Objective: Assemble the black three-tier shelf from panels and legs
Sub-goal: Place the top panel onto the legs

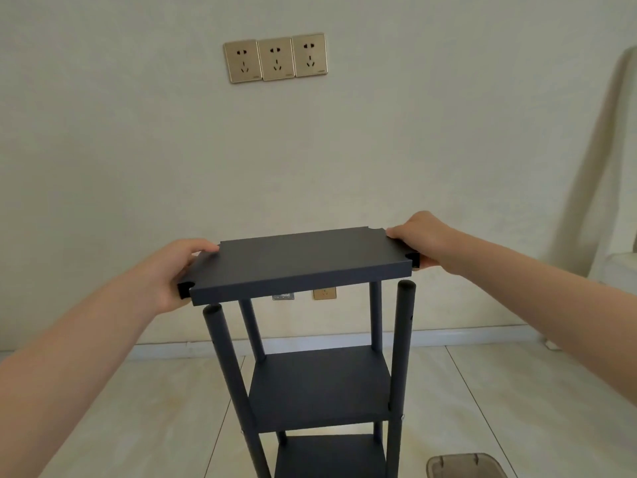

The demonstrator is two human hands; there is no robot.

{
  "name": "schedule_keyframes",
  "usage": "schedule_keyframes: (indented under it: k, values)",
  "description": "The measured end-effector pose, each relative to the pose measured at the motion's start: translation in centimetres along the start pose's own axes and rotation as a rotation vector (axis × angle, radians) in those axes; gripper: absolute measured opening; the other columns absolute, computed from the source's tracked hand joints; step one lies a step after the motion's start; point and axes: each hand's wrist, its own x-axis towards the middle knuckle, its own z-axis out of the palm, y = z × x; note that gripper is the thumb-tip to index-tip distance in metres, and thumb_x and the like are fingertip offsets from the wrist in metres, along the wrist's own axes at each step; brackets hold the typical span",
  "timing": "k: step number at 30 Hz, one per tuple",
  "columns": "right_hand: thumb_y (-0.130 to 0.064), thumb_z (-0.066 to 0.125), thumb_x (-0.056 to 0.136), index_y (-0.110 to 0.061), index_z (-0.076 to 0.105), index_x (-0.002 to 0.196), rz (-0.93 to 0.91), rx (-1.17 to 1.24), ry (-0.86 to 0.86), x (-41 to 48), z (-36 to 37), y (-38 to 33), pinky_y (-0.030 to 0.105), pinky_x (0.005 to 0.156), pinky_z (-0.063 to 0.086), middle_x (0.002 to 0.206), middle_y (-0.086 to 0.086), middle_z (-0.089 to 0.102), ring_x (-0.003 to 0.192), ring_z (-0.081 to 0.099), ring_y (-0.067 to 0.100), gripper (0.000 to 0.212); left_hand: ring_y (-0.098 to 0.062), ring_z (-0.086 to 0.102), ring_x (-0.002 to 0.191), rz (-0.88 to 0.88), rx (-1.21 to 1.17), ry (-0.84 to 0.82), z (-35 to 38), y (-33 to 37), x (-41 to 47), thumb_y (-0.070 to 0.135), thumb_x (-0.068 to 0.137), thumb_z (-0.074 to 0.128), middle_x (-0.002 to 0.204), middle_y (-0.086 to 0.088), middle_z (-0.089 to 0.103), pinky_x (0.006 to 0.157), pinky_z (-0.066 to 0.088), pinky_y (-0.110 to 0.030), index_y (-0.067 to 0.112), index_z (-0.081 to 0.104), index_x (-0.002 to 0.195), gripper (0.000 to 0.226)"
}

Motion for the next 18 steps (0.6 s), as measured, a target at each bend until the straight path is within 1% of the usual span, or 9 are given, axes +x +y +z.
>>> schedule_keyframes:
  k: [2,4,6,8,12,15,18]
  values:
    - [-0.019,0.059,0.093,-0.007,0.056,0.085,0.028,0.015,-0.012,1.1,-0.1,0.2,0.044,0.080,0.059,0.076,0.010,0.056,0.068,0.059,0.027,0.014,-0.020,0.056,0.065,0.001,0.021,-0.005,0.6,0.3,0.5,0.022,0.091,0.064,0.088,-0.006,0.058,0.059,0.048,-0.030,0.007,0.064,0.106,0.022]
    - [-0.020,0.059,0.094,-0.007,0.057,0.088,0.048,0.015,-0.015,1.9,-0.1,0.6,0.043,0.079,0.059,0.077,0.010,0.057,0.069,0.058,0.026,0.015,-0.020,0.057,0.068,0.005,0.022,0.000,1.0,0.6,1.1,0.020,0.091,0.063,0.089,-0.007,0.057,0.058,0.049,-0.029,0.006,0.063,0.107,0.022]
    - [-0.020,0.060,0.094,-0.006,0.057,0.089,0.071,0.034,-0.027,2.7,0.0,1.1,0.040,0.074,0.059,0.078,0.010,0.057,0.070,0.058,0.026,0.014,-0.019,0.058,0.069,-0.023,0.009,-0.005,1.3,0.6,1.6,0.020,0.092,0.064,0.087,-0.007,0.057,0.057,0.050,-0.028,0.006,0.064,0.104,0.019]
    - [-0.018,0.060,0.094,-0.006,0.058,0.089,0.090,0.073,-0.057,3.2,0.1,1.7,0.035,0.065,0.057,0.079,0.011,0.057,0.070,0.058,0.025,0.014,-0.018,0.057,0.068,-0.059,-0.004,-0.008,1.5,0.1,2.1,0.021,0.091,0.064,0.081,-0.006,0.056,0.055,0.050,-0.027,0.008,0.064,0.099,0.016]
    - [-0.015,0.060,0.094,-0.005,0.059,0.085,0.100,0.088,-0.109,3.8,0.8,2.7,0.026,0.049,0.051,0.072,0.009,0.055,0.059,0.057,0.021,0.014,-0.018,0.054,0.069,-0.046,-0.086,0.023,1.3,-1.1,3.2,0.019,0.087,0.068,0.082,-0.005,0.056,0.060,0.046,-0.029,0.010,0.063,0.097,0.015]
    - [-0.011,0.060,0.093,-0.005,0.055,0.081,0.107,0.137,-0.094,4.1,1.6,3.2,0.023,0.044,0.049,0.068,0.008,0.056,0.046,0.059,0.016,0.014,-0.019,0.055,0.068,-0.038,-0.071,0.023,1.1,-1.6,3.6,0.021,0.089,0.067,0.079,-0.006,0.058,0.061,0.047,-0.031,0.010,0.064,0.094,0.013]
    - [-0.013,0.060,0.092,-0.007,0.050,0.078,0.100,0.136,-0.078,4.4,2.1,3.4,0.022,0.042,0.046,0.067,0.007,0.051,0.046,0.055,0.016,0.019,-0.020,0.055,0.060,-0.030,-0.037,0.017,1.0,-2.0,4.0,0.024,0.089,0.065,0.071,-0.003,0.059,0.058,0.045,-0.032,0.012,0.064,0.091,0.012]
